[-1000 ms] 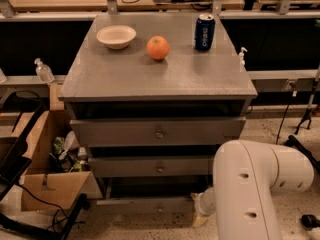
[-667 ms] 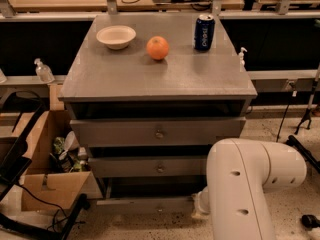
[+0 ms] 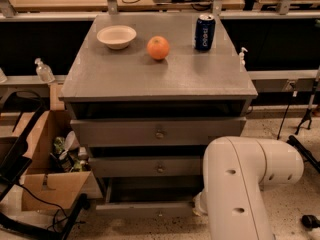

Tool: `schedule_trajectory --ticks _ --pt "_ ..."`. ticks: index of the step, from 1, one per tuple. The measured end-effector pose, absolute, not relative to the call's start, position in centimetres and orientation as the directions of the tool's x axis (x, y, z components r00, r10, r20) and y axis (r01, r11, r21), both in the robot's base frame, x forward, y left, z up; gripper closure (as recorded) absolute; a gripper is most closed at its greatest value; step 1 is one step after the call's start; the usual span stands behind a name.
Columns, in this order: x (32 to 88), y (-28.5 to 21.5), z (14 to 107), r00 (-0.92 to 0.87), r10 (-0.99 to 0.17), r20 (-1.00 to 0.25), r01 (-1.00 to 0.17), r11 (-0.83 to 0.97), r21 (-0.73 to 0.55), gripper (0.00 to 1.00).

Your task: Open bottom drawer

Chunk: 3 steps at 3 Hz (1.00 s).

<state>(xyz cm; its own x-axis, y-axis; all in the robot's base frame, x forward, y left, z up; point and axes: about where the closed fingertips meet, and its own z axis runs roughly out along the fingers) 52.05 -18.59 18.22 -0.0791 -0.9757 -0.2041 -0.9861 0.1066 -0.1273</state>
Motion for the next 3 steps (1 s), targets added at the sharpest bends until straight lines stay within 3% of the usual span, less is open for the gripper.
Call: schedule_trajectory --ticks 3 --pt "52.05 -18.59 18.29 -0.079 -0.976 -0.204 -0.986 0.107 -0.127 1.0"
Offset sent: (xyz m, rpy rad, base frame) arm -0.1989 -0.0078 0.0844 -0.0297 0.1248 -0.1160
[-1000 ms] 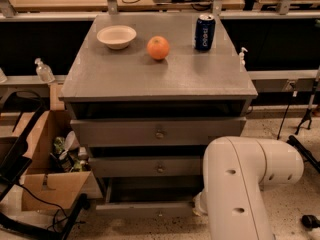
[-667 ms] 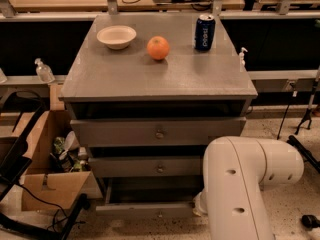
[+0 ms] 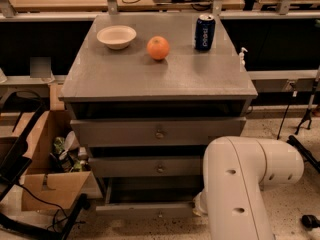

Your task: Open bottom drawer

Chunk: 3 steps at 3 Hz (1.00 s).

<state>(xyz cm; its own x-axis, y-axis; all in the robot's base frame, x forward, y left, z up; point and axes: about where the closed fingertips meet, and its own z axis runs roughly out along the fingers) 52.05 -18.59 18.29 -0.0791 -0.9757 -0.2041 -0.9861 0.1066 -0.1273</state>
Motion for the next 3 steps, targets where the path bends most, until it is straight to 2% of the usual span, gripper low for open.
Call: schedule_trajectory --ticks 2,3 --pt "52.06 -18.59 18.31 -0.079 -0.976 -0.204 -0.986 0.107 -0.127 1.0" --pt "52.07 -18.58 18.36 -0.079 -0.976 -0.204 -0.986 0.107 -0.127 0.96"
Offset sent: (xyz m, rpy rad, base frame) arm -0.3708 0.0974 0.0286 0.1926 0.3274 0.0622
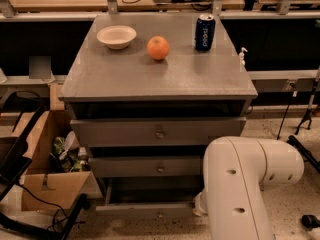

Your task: Open bottom drawer

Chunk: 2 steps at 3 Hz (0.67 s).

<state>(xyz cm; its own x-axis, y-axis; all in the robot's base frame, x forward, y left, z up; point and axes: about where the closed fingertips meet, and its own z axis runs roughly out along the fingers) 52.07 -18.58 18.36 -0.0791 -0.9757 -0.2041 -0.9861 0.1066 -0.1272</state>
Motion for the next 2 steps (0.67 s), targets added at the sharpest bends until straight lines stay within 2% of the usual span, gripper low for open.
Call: schedule_trajectory --ticks 1,2 --pt "52.13 -18.58 18.39 -0.079 -0.976 -0.204 -0.986 0.107 -0.127 0.65" --pt "52.13 -18.58 18.41 -0.079 -0.976 -0.204 -0.986 0.107 -0.127 0.42"
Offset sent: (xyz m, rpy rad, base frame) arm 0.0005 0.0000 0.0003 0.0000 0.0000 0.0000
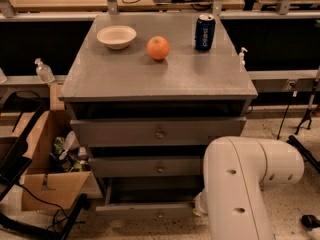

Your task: Open bottom drawer

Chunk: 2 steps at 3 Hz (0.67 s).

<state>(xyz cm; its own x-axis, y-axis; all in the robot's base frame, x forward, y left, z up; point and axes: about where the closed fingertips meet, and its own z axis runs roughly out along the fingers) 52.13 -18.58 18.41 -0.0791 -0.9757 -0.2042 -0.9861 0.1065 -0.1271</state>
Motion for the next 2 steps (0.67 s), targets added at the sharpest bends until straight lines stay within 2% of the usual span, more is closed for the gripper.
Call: schedule_trajectory --ticks 1,2 --pt "52.07 -18.55 18.36 -0.079 -0.976 -0.204 -0.986 0.106 -0.126 0.11" --pt "52.0 -18.51 18.29 -0.079 -0.976 -0.204 -0.987 0.106 -0.125 0.0"
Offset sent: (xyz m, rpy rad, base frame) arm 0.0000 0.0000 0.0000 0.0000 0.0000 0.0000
